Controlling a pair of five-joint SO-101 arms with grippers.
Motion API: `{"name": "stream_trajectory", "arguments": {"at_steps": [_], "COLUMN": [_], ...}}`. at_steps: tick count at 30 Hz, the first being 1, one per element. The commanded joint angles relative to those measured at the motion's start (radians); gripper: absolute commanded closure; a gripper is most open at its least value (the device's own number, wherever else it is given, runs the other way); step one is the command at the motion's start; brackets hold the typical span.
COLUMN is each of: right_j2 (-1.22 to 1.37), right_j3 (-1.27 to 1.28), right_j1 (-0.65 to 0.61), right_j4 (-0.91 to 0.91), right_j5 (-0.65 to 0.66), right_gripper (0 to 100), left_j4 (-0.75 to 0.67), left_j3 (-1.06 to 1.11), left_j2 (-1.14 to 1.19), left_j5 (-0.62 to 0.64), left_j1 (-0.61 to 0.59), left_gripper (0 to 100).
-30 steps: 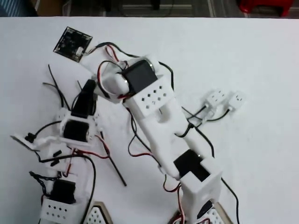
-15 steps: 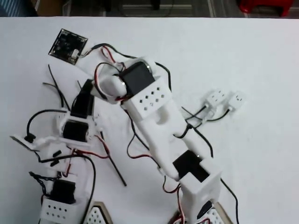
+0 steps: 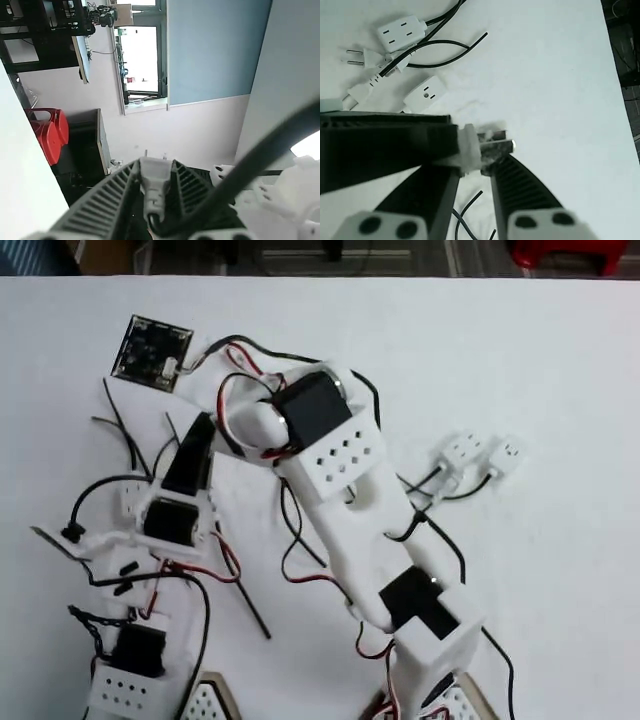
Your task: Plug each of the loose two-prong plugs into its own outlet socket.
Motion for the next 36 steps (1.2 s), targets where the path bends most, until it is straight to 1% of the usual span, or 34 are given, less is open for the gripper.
{"name": "stream_trajectory", "arguments": {"at_steps": [1,6,11,20,23,26,31,36], "right_j2": [-0.070,-0.068,-0.068,-0.068,-0.068,-0.068,-0.068,-0.077], "right_j3": [-0.006,-0.006,-0.006,-0.006,-0.006,-0.006,-0.002,-0.005], "right_j1": [0.039,0.033,0.015,-0.064,-0.071,-0.067,-0.065,0.027], "right_j4": [-0.016,-0.065,-0.061,-0.064,-0.077,-0.107,-0.097,-0.022], "right_j5": [0.006,0.006,0.003,-0.003,-0.003,-0.003,-0.003,0.005], "right_gripper": [95.0,95.0,95.0,95.0,95.0,95.0,95.0,95.0], "left_j4": [0.005,0.005,0.005,0.005,0.006,0.006,0.006,0.006], "left_j3": [-0.012,-0.012,-0.012,-0.012,-0.012,-0.012,-0.012,-0.009], "left_j2": [0.001,0.001,0.001,0.001,0.001,0.001,0.001,0.001], "left_j5": [0.002,0.002,0.002,0.002,0.002,0.002,0.002,0.002], "left_j1": [0.019,0.022,0.024,0.025,0.025,0.025,0.025,0.022], "left_gripper": [98,98,98,98,98,98,98,98]}}
